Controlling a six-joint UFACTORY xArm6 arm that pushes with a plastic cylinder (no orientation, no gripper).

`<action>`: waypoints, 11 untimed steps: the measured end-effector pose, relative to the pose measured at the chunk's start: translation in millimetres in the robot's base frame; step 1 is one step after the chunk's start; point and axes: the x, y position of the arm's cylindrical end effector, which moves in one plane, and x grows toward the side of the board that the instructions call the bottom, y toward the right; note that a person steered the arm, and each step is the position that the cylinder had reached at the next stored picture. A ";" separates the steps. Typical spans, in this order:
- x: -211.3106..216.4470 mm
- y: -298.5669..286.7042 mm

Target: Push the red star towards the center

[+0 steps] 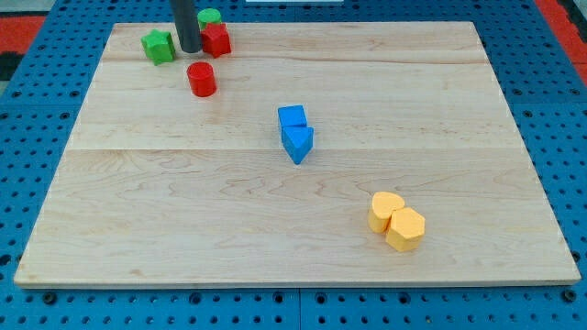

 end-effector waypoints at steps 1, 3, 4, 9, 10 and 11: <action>-7.1 -8.8; -18.3 6.3; -18.2 59.8; -9.7 250.5; 4.1 245.9; 20.3 234.0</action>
